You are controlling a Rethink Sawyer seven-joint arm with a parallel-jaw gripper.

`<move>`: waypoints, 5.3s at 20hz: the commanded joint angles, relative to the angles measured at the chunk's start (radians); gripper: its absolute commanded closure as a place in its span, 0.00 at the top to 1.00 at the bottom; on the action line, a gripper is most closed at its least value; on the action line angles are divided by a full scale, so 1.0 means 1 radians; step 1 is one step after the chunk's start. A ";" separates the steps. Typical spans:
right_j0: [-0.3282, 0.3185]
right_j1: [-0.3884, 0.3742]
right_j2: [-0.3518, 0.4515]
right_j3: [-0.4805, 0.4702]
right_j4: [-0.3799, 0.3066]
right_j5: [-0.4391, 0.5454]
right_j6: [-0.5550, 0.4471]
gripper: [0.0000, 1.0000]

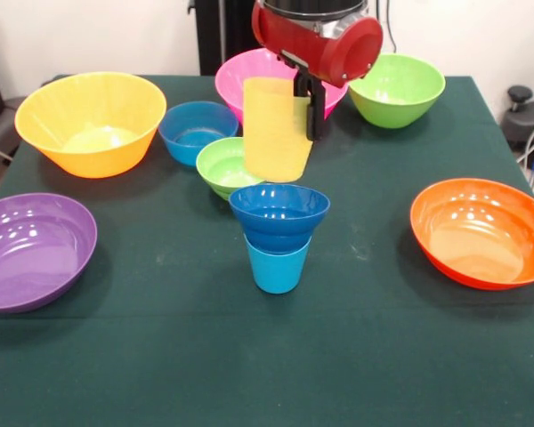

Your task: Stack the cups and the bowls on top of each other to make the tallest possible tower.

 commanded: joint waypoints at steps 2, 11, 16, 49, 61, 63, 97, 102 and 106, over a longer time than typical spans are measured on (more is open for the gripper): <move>-0.007 0.120 0.082 -0.026 -0.098 -0.012 -0.219 0.00; 0.000 0.120 0.071 -0.011 -0.102 -0.029 -0.210 0.00; 0.010 0.106 0.063 0.041 -0.108 -0.086 -0.186 0.00; 0.023 0.117 0.050 0.062 -0.117 -0.161 -0.173 0.00; 0.028 0.095 0.048 0.108 -0.114 -0.184 -0.161 0.00; 0.027 0.097 0.048 0.107 -0.113 -0.178 -0.164 0.00; -0.007 0.135 0.082 0.052 -0.167 -0.171 -0.179 0.00; -0.015 0.144 0.095 0.043 -0.164 -0.174 -0.182 0.00; -0.014 0.158 0.104 0.019 -0.158 -0.159 -0.181 0.00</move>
